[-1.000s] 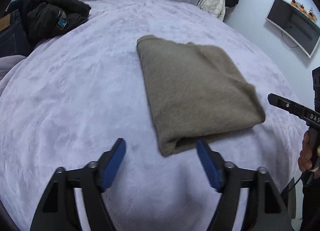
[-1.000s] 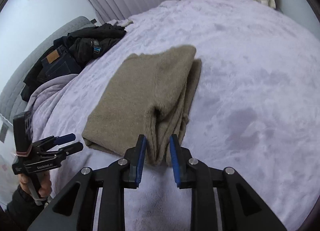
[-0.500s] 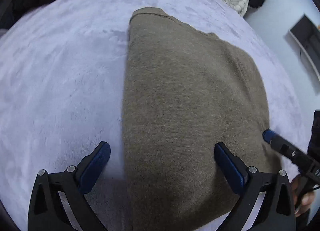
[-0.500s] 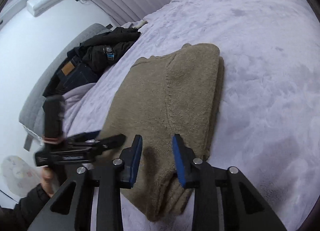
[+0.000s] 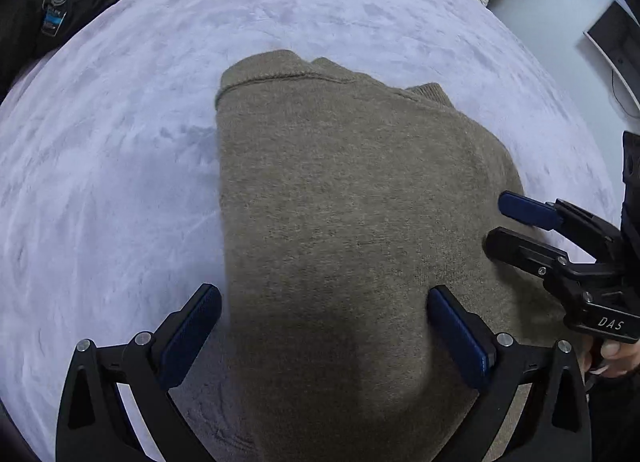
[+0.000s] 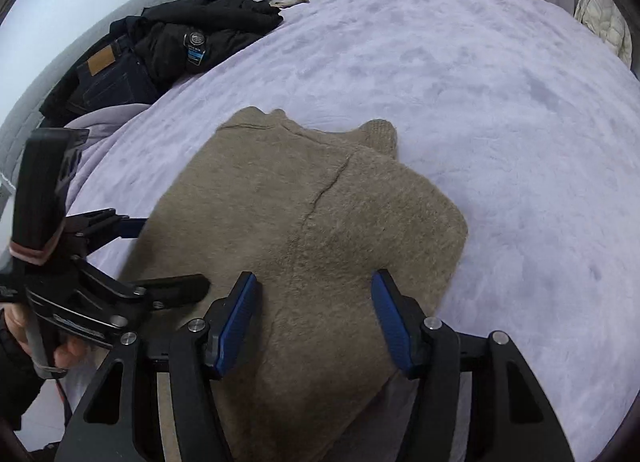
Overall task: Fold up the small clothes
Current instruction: 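Open the right tool and press the folded sweater flat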
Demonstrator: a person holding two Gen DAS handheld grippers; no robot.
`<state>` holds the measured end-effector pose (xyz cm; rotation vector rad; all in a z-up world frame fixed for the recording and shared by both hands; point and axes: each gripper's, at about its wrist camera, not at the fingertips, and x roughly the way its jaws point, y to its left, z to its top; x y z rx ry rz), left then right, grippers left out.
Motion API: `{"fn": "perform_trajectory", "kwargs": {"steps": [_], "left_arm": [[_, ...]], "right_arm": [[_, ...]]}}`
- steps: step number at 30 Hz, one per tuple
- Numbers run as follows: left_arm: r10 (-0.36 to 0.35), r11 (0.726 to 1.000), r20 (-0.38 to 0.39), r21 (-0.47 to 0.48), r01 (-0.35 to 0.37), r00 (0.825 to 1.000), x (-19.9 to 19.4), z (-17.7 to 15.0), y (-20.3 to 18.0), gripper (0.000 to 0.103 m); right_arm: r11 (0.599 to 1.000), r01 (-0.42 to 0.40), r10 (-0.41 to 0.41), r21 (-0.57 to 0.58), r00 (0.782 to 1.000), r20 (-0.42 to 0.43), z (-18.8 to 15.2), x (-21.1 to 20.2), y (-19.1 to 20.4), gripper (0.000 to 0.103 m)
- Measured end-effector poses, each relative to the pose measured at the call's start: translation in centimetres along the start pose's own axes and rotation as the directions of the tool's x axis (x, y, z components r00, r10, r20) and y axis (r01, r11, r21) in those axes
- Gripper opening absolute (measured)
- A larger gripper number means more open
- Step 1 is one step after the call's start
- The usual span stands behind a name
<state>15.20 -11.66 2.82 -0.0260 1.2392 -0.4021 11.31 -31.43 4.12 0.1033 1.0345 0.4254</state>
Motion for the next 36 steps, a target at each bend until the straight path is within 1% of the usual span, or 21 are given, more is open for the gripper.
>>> {"fn": "perform_trajectory", "kwargs": {"steps": [2,3,5,6,8,10,11,13,15,17,19,20,21,23,24,26,27,29,31,34,36], "left_arm": [[0.040,0.999,0.087,0.029,-0.042,0.995,-2.3,0.3,0.3,0.103],[0.040,0.998,0.130,0.042,-0.046,0.991,-3.4,0.5,0.2,0.103],[0.038,0.997,0.164,0.055,-0.048,0.986,-4.3,2.0,0.1,0.103],[0.071,0.995,0.163,0.063,-0.082,0.984,-4.0,2.9,-0.2,0.103],[0.178,0.978,0.139,0.086,-0.191,0.974,-2.2,4.8,-0.6,0.103],[0.265,0.959,0.075,0.078,-0.271,0.961,0.5,6.1,0.0,0.103],[0.271,0.959,0.040,0.068,-0.273,0.962,1.8,6.6,0.7,0.103],[0.216,0.976,-0.025,0.017,-0.215,0.976,3.2,7.0,2.3,0.103],[0.190,0.982,-0.016,-0.014,-0.190,0.982,2.4,7.5,3.0,0.103],[0.245,0.969,0.045,-0.026,-0.244,0.968,0.1,7.5,3.1,0.103],[0.184,0.983,0.133,-0.025,-0.183,0.974,-2.5,7.2,2.6,0.103],[0.145,0.989,0.156,-0.016,-0.144,0.977,-3.4,7.0,2.2,0.103],[0.138,0.990,0.158,-0.004,-0.139,0.978,-3.6,6.8,1.7,0.103],[0.164,0.985,0.125,0.026,-0.169,0.978,-2.8,6.4,0.8,0.103],[0.196,0.979,0.084,0.036,-0.199,0.977,-1.8,6.0,0.7,0.103],[0.274,0.961,0.010,0.037,-0.274,0.962,0.2,4.6,0.9,0.103],[0.272,0.962,0.014,0.031,-0.272,0.962,0.5,3.7,1.4,0.103],[0.236,0.971,0.046,0.018,-0.237,0.971,-0.5,2.3,2.1,0.103],[0.224,0.974,0.073,0.010,-0.225,0.972,-2.6,1.1,2.3,0.103],[0.217,0.974,0.158,0.034,-0.225,0.963,-5.9,-0.8,1.4,0.103],[0.152,0.981,0.198,0.085,-0.172,0.968,-7.4,-2.3,0.1,0.103]], "right_arm": [[1.000,-0.023,0.023,0.013,1.000,0.015,0.3,-0.6,-0.6,0.062],[1.000,-0.003,0.003,0.013,1.000,0.024,0.4,-1.3,-0.6,0.064],[0.999,0.016,-0.014,-0.030,0.997,0.080,0.7,-3.0,0.3,0.064],[0.998,0.002,0.004,-0.061,0.995,0.102,1.1,-3.5,0.8,0.064],[0.994,-0.009,0.019,-0.105,0.995,0.098,2.2,-3.1,1.6,0.064],[0.989,-0.042,0.046,-0.142,0.998,0.030,3.3,-1.0,2.2,0.064],[0.986,-0.023,0.023,-0.166,1.000,-0.002,3.5,0.3,2.3,0.064],[0.973,0.077,-0.087,-0.215,0.996,-0.035,3.6,2.6,1.8,0.064],[0.977,0.087,-0.093,-0.194,0.995,-0.022,3.8,2.8,0.7,0.064],[0.989,0.103,-0.106,-0.108,0.994,-0.027,4.4,2.2,-0.5,0.065],[0.994,0.097,-0.097,-0.043,0.995,-0.003,4.8,0.5,-0.6,0.066],[0.994,0.099,-0.098,-0.054,0.995,0.022,4.9,-0.3,0.1,0.067],[0.993,0.088,-0.086,-0.077,0.996,0.036,5.0,-0.9,1.1,0.067],[0.993,0.054,-0.051,-0.103,0.998,0.037,5.4,-1.2,2.8,0.069],[0.991,0.060,-0.057,-0.116,0.998,0.026,5.5,-1.0,3.6,0.071],[0.978,0.113,-0.117,-0.178,0.993,-0.013,5.0,0.3,5.1,0.073],[0.964,0.150,-0.166,-0.220,0.985,-0.055,4.3,1.5,5.6,0.073],[0.938,0.207,-0.245,-0.277,0.963,-0.110,2.4,2.6,5.6,0.073],[0.938,0.205,-0.231,-0.280,0.971,-0.063,0.6,0.8,5.2,0.074],[0.948,0.230,-0.252,-0.221,0.965,-0.076,-0.9,-1.9,4.0,0.077],[0.942,0.274,-0.288,-0.193,0.956,-0.049,-1.6,-4.0,4.3,0.077]]}}
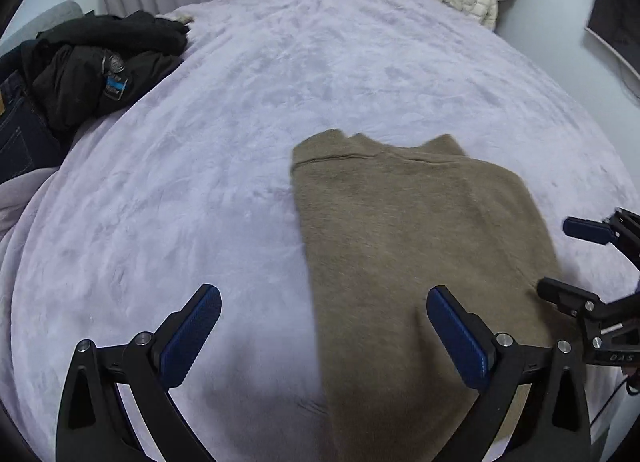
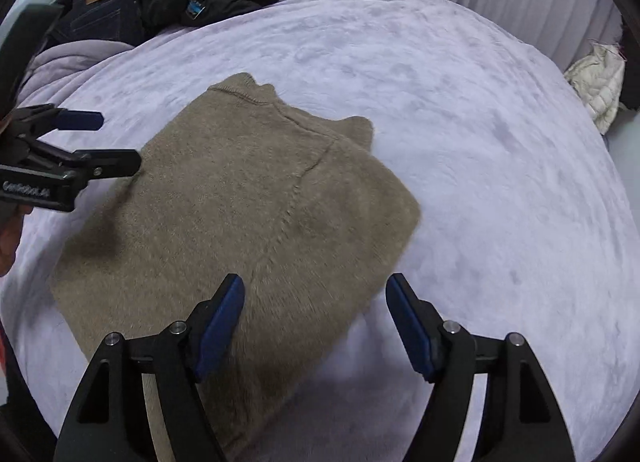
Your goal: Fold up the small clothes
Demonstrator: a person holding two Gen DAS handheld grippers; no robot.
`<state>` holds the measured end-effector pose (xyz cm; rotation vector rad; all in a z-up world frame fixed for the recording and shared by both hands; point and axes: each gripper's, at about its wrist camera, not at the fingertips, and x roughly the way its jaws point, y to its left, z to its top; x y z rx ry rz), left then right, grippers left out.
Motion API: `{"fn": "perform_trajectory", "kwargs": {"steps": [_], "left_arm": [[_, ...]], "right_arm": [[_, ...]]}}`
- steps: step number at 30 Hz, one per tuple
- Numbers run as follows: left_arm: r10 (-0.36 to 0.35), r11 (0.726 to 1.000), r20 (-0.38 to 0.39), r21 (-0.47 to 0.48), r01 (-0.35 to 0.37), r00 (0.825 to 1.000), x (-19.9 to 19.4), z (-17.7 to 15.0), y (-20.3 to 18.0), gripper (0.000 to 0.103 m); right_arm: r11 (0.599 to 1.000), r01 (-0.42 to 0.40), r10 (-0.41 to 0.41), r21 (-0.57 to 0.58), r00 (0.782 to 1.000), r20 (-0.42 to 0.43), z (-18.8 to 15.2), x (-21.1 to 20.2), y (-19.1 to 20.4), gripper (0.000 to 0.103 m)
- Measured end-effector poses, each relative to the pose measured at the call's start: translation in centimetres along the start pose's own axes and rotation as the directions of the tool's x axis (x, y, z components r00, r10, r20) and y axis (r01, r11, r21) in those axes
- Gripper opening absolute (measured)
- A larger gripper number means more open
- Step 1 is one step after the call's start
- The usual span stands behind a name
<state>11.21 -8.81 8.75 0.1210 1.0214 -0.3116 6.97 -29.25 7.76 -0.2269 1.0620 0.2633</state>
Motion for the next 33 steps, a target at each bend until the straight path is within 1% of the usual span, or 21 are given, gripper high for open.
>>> {"fn": "perform_trajectory", "kwargs": {"steps": [1,2,3,4,5,6,7,9,10,12,15,17,19,20,21,23,25,27,28,30,33], "left_arm": [[-0.018,0.999,0.014,0.026,0.018,1.000,-0.6,-0.7,-0.9,0.103],[-0.012,0.998,0.024,0.057,0.011,1.000,-0.8,-1.3,-1.5,0.103],[0.019,0.997,0.025,0.081,-0.021,1.000,-0.5,-1.9,-1.9,0.103],[0.064,0.993,0.012,0.093,-0.065,0.998,0.1,-2.5,-2.0,0.103],[0.093,0.991,-0.009,0.093,-0.092,0.996,0.8,-3.0,-1.9,0.103],[0.095,0.992,-0.032,0.081,-0.092,0.995,1.3,-3.7,-1.4,0.103],[0.070,0.996,-0.050,0.050,-0.068,0.996,1.9,-4.2,-0.6,0.103],[-0.003,0.999,-0.066,-0.034,0.001,0.998,1.8,-5.5,0.8,0.103],[-0.031,0.997,-0.069,-0.067,0.026,0.997,1.7,-6.1,1.5,0.103],[-0.067,0.993,-0.060,-0.102,0.061,0.996,1.1,-7.2,2.3,0.103],[-0.079,0.993,-0.063,-0.091,0.073,0.995,1.1,-8.6,2.4,0.103],[-0.073,0.994,-0.073,-0.084,0.067,0.995,0.8,-9.4,2.5,0.103],[-0.071,0.993,-0.064,-0.097,0.064,0.995,-0.4,-9.8,2.8,0.103],[-0.051,0.994,-0.049,-0.097,0.046,0.998,-1.4,-9.6,2.8,0.103],[-0.038,0.995,-0.013,-0.087,0.037,0.999,-2.4,-9.2,2.7,0.103],[-0.030,0.997,0.041,-0.071,0.033,0.999,-3.7,-7.7,2.1,0.103],[0.001,0.998,0.060,-0.065,0.003,0.998,-3.7,-5.6,1.1,0.103],[0.047,0.996,0.053,-0.072,-0.044,0.997,-2.7,-3.3,0.2,0.103],[0.067,0.994,0.041,-0.089,-0.063,0.997,-1.9,-2.2,0.0,0.103],[0.078,0.990,0.014,-0.118,-0.076,0.997,-0.2,-0.1,-0.5,0.103],[0.110,0.986,-0.019,-0.124,-0.111,0.994,2.4,2.4,-1.3,0.103]], "right_arm": [[1.000,-0.021,0.021,0.006,0.999,0.036,-0.3,-1.3,0.4,0.077],[0.999,-0.043,0.043,0.002,0.997,0.061,-0.2,-2.0,0.9,0.077],[0.998,-0.057,0.058,-0.011,0.995,0.080,-0.4,-2.7,1.7,0.077],[0.998,-0.055,0.058,-0.034,0.995,0.086,-0.5,-2.9,2.8,0.078],[0.997,-0.044,0.049,-0.063,0.996,0.079,-0.6,-2.7,4.0,0.078],[0.994,-0.031,0.037,-0.102,0.997,0.061,-1.0,-2.2,5.3,0.078],[0.991,-0.023,0.029,-0.134,0.999,0.045,-1.3,-1.6,6.3,0.078],[0.979,0.005,-0.004,-0.204,1.000,0.007,-2.7,-0.2,7.7,0.078],[0.974,0.019,-0.018,-0.226,1.000,0.008,-3.5,0.3,7.9,0.078],[0.976,0.012,-0.005,-0.215,0.999,0.034,-4.9,-0.2,7.3,0.079],[0.980,0.008,0.000,-0.198,0.999,0.039,-6.0,-1.1,6.3,0.080],[0.983,0.003,-0.001,-0.186,1.000,0.009,-6.7,-1.2,5.9,0.081],[0.989,-0.026,0.023,-0.144,1.000,-0.021,-7.2,-1.7,5.0,0.081],[0.993,-0.030,0.027,-0.115,0.999,-0.027,-7.3,-2.3,4.5,0.081],[0.995,-0.035,0.034,-0.094,0.999,-0.018,-7.3,-2.9,4.2,0.081],[0.996,-0.046,0.049,-0.073,0.998,0.039,-6.8,-4.6,3.8,0.081],[0.998,-0.023,0.028,-0.063,0.996,0.085,-5.3,-5.2,4.0,0.081],[0.999,0.028,-0.024,-0.038,0.994,0.104,-3.3,-4.7,4.1,0.081],[0.998,0.054,-0.053,-0.009,0.994,0.098,-2.2,-3.9,4.0,0.081],[0.995,0.084,-0.087,0.053,0.994,0.062,-0.4,-2.2,3.4,0.081],[0.987,0.105,-0.105,0.124,0.994,-0.004,1.7,0.5,2.3,0.081]]}}
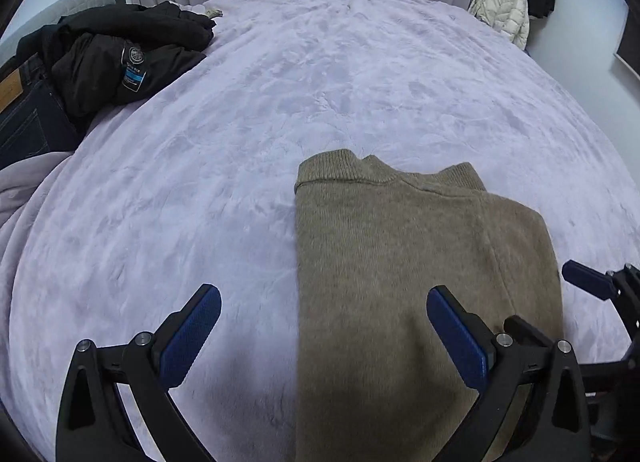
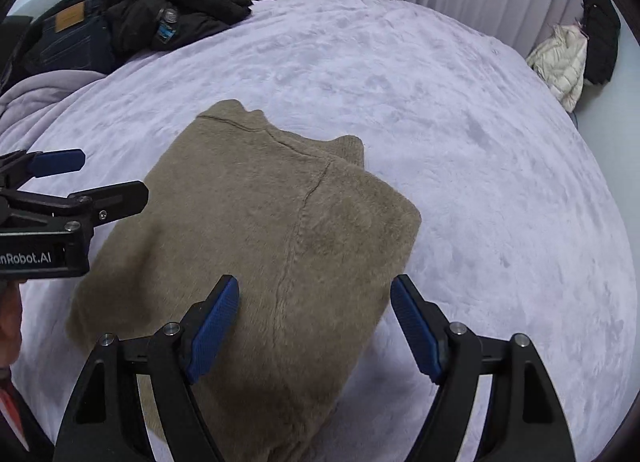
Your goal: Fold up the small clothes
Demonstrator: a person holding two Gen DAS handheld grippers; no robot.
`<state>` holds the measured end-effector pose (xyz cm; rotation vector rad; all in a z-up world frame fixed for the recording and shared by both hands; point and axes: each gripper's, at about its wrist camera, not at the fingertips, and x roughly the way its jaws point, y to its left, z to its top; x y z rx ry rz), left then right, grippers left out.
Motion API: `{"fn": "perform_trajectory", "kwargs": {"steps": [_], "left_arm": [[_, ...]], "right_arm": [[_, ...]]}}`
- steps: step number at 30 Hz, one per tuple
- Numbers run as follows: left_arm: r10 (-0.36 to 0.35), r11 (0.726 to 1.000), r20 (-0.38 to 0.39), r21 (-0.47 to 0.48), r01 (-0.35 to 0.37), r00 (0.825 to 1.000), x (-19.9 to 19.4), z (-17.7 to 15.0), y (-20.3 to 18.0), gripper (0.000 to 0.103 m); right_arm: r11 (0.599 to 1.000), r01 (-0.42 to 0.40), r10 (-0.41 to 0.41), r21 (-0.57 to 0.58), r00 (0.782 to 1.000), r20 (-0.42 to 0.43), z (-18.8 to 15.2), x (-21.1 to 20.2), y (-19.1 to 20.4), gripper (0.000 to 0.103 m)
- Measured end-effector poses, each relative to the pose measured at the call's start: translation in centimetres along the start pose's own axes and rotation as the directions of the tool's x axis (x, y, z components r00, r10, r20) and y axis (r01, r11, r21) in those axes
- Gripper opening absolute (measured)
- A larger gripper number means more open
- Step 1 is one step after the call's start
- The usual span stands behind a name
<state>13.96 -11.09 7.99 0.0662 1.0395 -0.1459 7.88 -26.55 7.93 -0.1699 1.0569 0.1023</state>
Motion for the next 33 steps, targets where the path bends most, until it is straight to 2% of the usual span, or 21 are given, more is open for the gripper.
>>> {"fn": "perform_trajectory", "kwargs": {"steps": [2,6,8,10,12,14,19,26,33], "left_arm": [[-0.006,1.000,-0.031,-0.004,0.006,0.999,1.8,1.4,-0.7,0.103],[0.005,1.000,-0.079,-0.018,-0.006,0.997,4.8,3.1,-1.2,0.103],[0.034,0.999,-0.148,-0.023,-0.038,0.988,7.1,3.0,-1.2,0.103],[-0.002,0.998,-0.182,-0.057,-0.008,0.983,8.3,2.2,-0.6,0.103],[-0.063,0.992,-0.178,-0.115,0.043,0.982,8.2,1.5,0.6,0.103],[-0.083,0.991,-0.168,-0.120,0.063,0.982,7.6,0.8,1.1,0.103],[-0.065,0.995,-0.115,-0.083,0.056,0.991,4.8,-1.6,1.2,0.103],[-0.054,0.998,-0.050,-0.040,0.052,0.997,1.7,-5.3,1.1,0.103],[-0.034,0.999,-0.013,0.003,0.034,0.999,-0.3,-8.2,0.7,0.103]], "right_arm": [[0.999,0.000,0.001,0.038,0.999,-0.038,1.0,1.4,-0.7,0.081],[0.996,-0.011,0.013,0.083,0.999,-0.032,2.8,3.0,-1.0,0.081],[0.993,-0.032,0.037,0.115,0.998,-0.043,3.4,4.3,-0.9,0.081],[0.993,-0.019,0.027,0.119,0.997,-0.066,3.5,5.6,-0.6,0.083],[0.996,0.012,-0.007,0.092,0.998,-0.062,3.3,6.1,0.1,0.084],[0.997,0.028,-0.025,0.072,0.999,-0.039,2.8,5.6,0.6,0.084],[0.999,0.014,-0.012,0.050,0.999,-0.035,1.0,3.7,1.0,0.084],[0.999,0.042,-0.042,0.001,0.999,0.024,-3.3,0.5,2.4,0.084],[0.999,0.029,-0.031,0.038,0.997,0.064,-6.7,-1.6,2.7,0.085]]}}
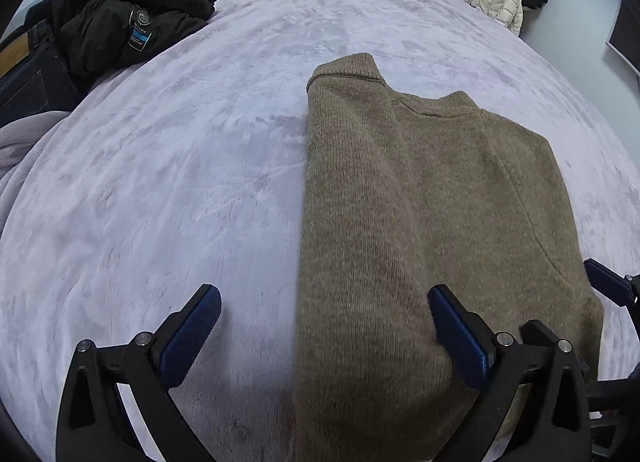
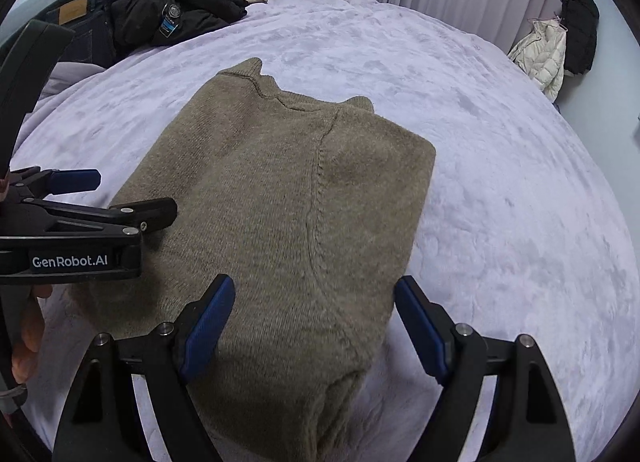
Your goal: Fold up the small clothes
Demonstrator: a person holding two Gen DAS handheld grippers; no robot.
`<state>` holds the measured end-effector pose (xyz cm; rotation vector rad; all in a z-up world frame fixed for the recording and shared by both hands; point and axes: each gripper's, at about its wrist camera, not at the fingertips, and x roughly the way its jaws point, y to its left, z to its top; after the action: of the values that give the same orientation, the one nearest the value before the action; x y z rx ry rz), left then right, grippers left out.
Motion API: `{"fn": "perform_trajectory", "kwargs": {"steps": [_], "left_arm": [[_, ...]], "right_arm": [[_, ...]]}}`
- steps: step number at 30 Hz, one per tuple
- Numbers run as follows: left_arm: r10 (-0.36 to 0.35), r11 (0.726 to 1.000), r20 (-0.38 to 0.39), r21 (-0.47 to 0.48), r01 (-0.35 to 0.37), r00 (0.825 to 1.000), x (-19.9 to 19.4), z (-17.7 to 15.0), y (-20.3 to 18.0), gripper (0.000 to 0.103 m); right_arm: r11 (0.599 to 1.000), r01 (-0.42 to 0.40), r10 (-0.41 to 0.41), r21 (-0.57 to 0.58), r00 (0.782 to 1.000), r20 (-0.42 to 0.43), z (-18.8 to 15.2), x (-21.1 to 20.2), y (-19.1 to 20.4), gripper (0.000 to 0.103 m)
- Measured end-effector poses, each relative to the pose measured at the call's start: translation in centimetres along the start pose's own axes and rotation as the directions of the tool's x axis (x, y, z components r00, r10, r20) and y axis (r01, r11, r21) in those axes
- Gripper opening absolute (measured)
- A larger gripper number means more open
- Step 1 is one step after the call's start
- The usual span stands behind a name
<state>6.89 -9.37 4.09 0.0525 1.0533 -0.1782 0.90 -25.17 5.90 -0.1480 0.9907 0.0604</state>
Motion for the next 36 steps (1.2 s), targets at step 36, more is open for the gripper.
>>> {"fn": "perform_trajectory", "kwargs": {"steps": [36], "left_arm": [[0.069,0.997,0.049,0.034,-0.071,0.996,-0.1,0.7,1.3,0.103]], "right_arm": [[0.994,-0.103,0.104,-0.019,0.994,0.026,4.2,-0.1,-1.3,0.086]]}}
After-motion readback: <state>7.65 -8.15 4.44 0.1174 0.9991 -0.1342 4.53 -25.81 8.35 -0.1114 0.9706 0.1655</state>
